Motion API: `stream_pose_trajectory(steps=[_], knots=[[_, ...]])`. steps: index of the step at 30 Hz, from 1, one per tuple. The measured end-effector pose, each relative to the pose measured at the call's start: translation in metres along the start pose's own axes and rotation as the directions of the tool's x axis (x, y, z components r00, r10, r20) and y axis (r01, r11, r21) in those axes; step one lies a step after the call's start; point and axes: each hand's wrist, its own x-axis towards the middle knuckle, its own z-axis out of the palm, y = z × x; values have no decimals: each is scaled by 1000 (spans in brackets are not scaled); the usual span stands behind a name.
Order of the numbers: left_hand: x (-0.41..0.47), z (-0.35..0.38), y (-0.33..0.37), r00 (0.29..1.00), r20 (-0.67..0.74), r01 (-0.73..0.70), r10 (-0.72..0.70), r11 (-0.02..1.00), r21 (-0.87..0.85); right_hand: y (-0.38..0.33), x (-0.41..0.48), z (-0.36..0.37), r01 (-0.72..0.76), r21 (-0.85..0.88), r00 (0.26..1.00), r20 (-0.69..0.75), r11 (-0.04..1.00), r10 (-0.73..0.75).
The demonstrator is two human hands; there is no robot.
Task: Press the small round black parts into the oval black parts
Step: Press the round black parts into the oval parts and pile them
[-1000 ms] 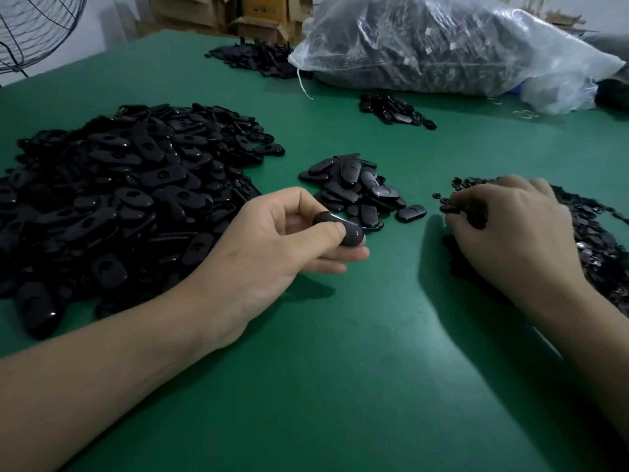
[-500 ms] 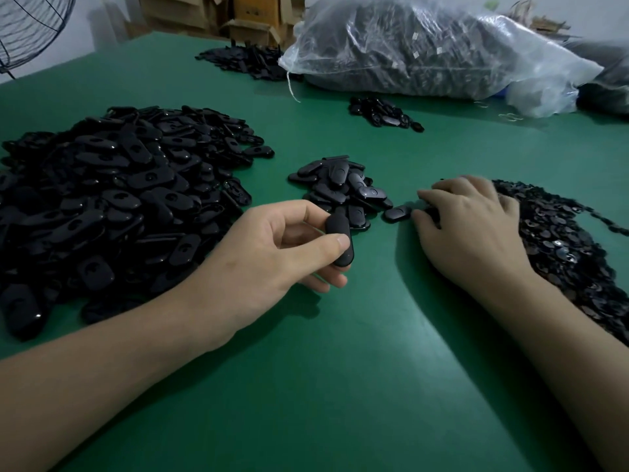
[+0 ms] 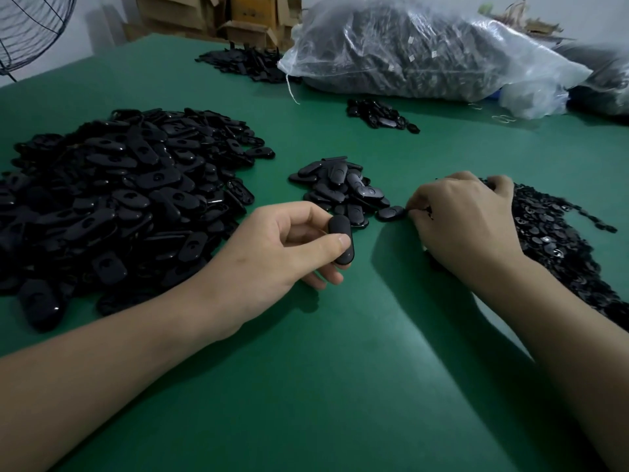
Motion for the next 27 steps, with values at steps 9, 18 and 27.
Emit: stream_pose_trajectory(steps=[9,18,27], knots=[[0,-1,1,1000,3,4,-4,1000,-17,3,22,-4,19,81,999,32,997,-22],[1,-2,-2,999,-27,-42,42,999,-1,-19,-8,-35,-76,882,995,35,464,96],[0,-1,0,976,-169,-94,134,970,223,-46,-32,-25,-455,831,887,456,-320,-74]])
